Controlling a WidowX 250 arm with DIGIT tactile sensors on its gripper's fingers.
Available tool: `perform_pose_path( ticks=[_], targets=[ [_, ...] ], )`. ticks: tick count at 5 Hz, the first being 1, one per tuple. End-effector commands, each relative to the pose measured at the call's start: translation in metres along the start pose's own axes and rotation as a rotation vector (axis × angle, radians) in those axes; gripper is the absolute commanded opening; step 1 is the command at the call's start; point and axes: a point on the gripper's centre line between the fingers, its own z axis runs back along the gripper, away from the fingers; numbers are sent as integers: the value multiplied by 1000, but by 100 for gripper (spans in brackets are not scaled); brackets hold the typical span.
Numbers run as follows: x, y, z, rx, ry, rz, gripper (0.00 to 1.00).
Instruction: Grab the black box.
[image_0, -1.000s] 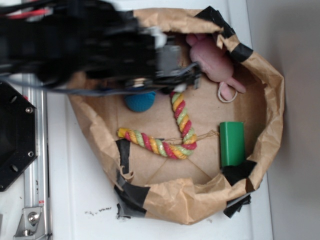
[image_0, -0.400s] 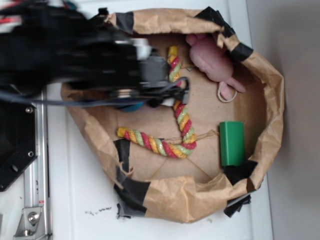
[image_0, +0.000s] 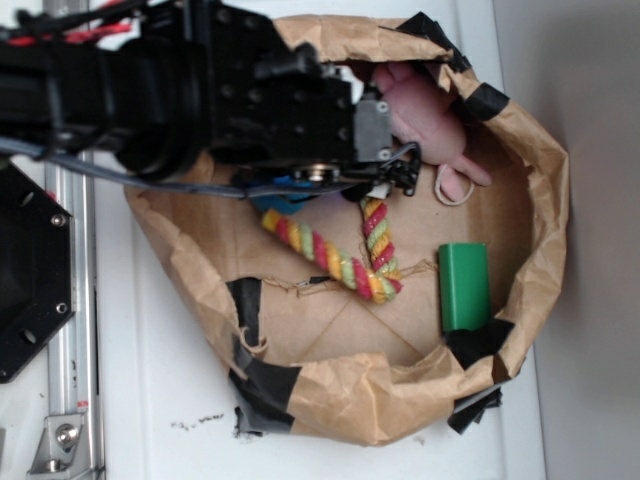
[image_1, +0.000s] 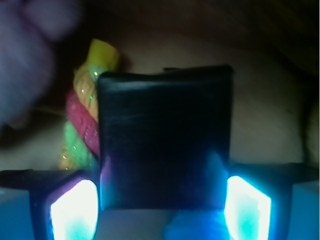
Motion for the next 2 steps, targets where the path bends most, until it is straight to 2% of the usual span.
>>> perform_pose_path(
  ticks=[1,2],
  targets=[
    [-3,32,-12,29,-30,26,100],
    [-3,39,-9,54,-38,-43,100]
  ],
)
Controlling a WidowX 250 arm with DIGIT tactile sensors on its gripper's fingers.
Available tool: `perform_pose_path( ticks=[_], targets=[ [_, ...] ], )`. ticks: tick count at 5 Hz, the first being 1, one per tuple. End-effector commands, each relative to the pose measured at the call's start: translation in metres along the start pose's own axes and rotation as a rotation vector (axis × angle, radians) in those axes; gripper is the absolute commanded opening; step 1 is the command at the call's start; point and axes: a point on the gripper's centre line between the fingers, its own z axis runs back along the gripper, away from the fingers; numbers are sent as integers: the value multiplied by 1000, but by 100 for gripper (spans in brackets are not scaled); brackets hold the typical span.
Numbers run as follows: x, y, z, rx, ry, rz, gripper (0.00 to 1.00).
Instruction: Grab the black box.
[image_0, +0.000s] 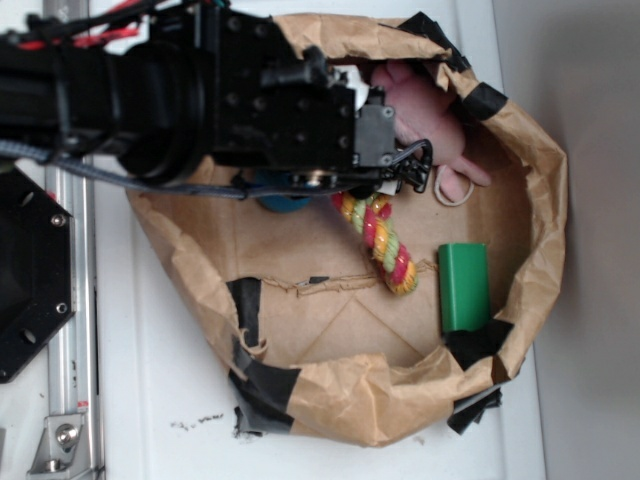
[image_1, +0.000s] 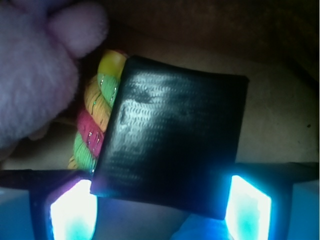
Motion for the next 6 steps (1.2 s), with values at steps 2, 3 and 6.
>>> perform_pose_path(
  ticks=[2,3,6],
  targets=[
    [1,56,8,45,76,8,0],
    [3,55,11,74,63,-17,0],
    [-2,47,28,35,37,-103,0]
  ],
)
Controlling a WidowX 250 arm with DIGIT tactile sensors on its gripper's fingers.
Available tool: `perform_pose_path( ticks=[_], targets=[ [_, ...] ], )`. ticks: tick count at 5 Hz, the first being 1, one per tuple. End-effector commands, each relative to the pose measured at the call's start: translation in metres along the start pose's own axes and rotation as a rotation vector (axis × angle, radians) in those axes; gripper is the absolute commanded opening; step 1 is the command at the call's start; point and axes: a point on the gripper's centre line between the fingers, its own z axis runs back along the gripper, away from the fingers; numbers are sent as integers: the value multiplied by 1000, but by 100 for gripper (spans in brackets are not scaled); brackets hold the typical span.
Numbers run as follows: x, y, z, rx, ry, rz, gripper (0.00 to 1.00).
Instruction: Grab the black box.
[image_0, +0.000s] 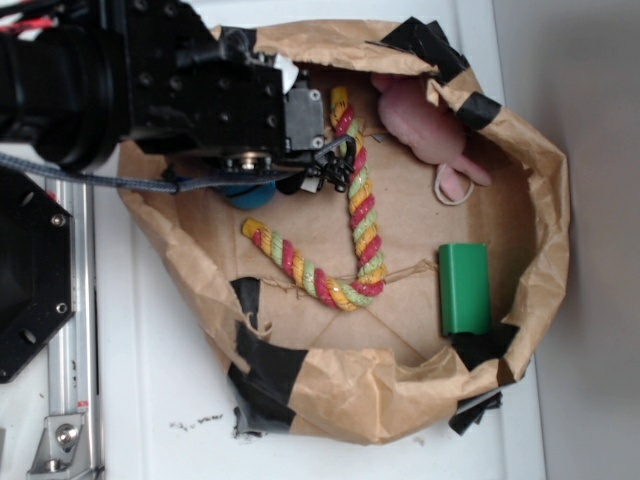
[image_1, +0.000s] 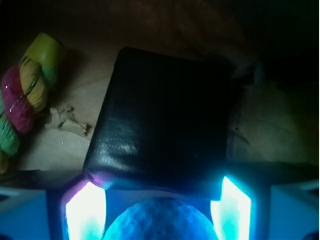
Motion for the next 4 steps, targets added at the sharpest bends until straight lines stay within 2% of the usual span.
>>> perform_pose_path(
  ticks=[1,2,3,4],
  targets=[
    [2,4,35,-72,-100,-291,0],
    [2,2,76,-123,-192,-528,0],
    [11,-8,98,-144,-161,-782,0],
    [17,-15,119,-214,-188,-1022,0]
  ],
)
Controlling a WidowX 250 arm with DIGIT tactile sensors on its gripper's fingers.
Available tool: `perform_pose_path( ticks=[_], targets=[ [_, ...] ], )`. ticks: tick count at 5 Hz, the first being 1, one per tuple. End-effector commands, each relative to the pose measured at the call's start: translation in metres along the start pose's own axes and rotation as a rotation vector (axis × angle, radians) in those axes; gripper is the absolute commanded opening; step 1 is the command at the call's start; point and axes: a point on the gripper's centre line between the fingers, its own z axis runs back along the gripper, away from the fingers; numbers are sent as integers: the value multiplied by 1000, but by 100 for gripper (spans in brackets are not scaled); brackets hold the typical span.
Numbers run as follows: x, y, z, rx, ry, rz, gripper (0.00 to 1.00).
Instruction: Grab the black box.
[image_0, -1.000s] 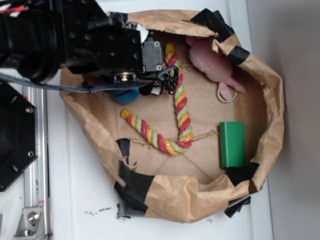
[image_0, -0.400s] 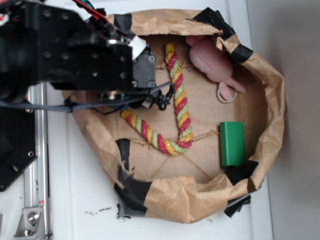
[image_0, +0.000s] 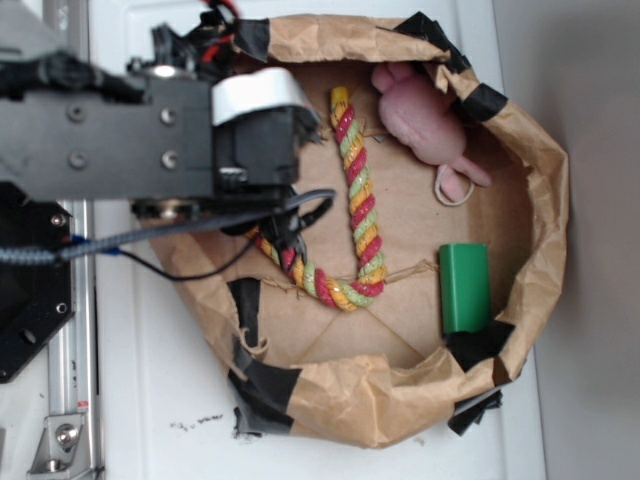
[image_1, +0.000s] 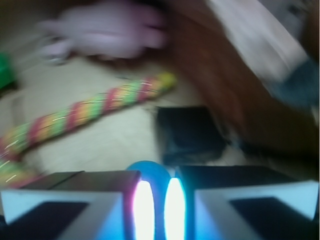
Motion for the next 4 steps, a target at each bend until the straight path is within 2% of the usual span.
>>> perform_pose_path(
  ticks=[1,2,3,4],
  targets=[
    [28,11,34,-145,-88,-382,0],
    [29,11,23,-115,-56,-338,0],
    [20,18,9,-63,-40,-98,100],
    [13,23,-9,-72,-32,111,100]
  ],
)
